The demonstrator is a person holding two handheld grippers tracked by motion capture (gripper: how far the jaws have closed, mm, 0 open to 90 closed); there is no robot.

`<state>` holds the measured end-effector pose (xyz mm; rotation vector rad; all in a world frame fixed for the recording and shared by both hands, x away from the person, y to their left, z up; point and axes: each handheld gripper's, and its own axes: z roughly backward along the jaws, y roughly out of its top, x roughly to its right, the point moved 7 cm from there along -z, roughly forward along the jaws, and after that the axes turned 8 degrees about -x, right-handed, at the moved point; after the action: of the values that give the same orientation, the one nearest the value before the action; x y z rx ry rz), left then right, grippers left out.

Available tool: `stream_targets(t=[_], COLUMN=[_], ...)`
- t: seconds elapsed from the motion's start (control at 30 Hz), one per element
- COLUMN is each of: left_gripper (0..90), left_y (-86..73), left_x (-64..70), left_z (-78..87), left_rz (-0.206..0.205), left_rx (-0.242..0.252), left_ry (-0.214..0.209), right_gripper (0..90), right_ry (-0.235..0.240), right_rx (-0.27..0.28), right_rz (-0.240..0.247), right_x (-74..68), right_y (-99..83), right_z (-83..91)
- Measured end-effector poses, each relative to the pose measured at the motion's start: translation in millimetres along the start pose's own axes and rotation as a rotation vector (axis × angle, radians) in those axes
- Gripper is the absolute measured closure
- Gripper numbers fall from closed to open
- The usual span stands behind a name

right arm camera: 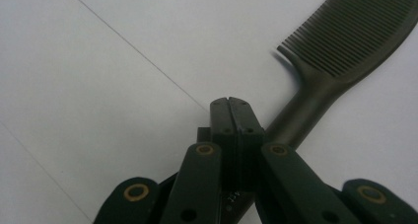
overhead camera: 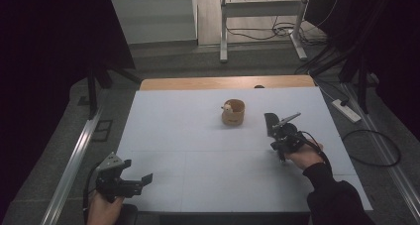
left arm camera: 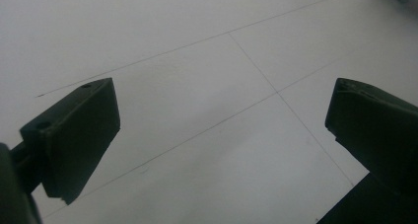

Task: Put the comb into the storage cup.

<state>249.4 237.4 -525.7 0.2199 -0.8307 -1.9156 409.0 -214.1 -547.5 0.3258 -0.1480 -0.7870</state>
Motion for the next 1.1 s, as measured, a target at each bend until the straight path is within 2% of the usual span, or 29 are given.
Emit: stream_targets(t=[0.33,1.1], left_gripper=[1.0,1.2], left_y=[0.2,0.3], left_x=[0.6,0.9], left_z=[-0.2,-0.4], left_rz=[-0.005,-0.008], left_rx=[0.000,-0.003], left_ry=[0.002,0.002], right_gripper=[89.9,89.9], right_ry=[0.012,-0.002], right_rx=[-0.048,-0.052], right_rz=[-0.010,-0.070], right_x=[-0.6,19.3], right_y=[-6.8,-15.7], right_z=[-10.3,-6.6])
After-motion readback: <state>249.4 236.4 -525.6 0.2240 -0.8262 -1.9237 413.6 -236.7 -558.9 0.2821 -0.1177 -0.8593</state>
